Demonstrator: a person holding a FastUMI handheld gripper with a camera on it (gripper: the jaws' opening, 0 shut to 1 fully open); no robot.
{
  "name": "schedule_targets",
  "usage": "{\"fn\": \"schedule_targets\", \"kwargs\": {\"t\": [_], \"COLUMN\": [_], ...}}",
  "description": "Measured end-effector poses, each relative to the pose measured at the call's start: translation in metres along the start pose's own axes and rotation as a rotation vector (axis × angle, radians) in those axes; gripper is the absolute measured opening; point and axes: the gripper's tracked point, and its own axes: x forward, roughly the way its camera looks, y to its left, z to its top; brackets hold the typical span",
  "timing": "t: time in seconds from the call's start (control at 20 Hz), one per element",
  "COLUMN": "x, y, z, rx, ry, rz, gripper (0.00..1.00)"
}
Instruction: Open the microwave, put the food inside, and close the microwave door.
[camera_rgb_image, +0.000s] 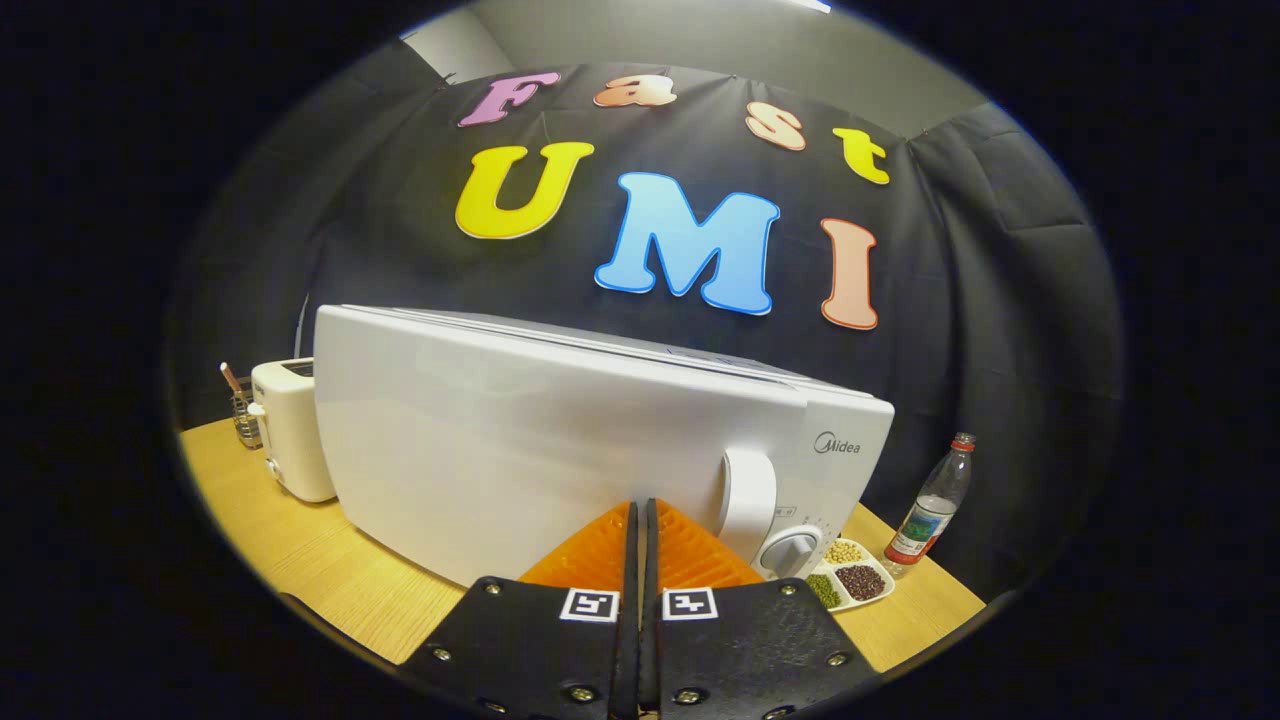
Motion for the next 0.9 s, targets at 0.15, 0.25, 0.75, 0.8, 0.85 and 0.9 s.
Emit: {"fn": "schedule_targets", "kwargs": {"t": [0.15,0.25,0.75,0.8,0.85,0.9], "x": [0.002,-0.006,-0.189,-0.214,-0.237,-0.261], "y": [0.002,0.007,0.017,0.016,0.015,0.007], "z": [-0.002,-0.003,0.051,0.053,0.055,0.058], "rx": [-0.081,-0.079,0.117,0.124,0.129,0.131], "ry": [-0.013,0.004,-0.034,-0.037,-0.040,-0.050], "rz": [-0.010,0.012,0.230,0.252,0.269,0.270], "gripper": [0.07,0.10,0.04,0.04,0.04,0.04]}}
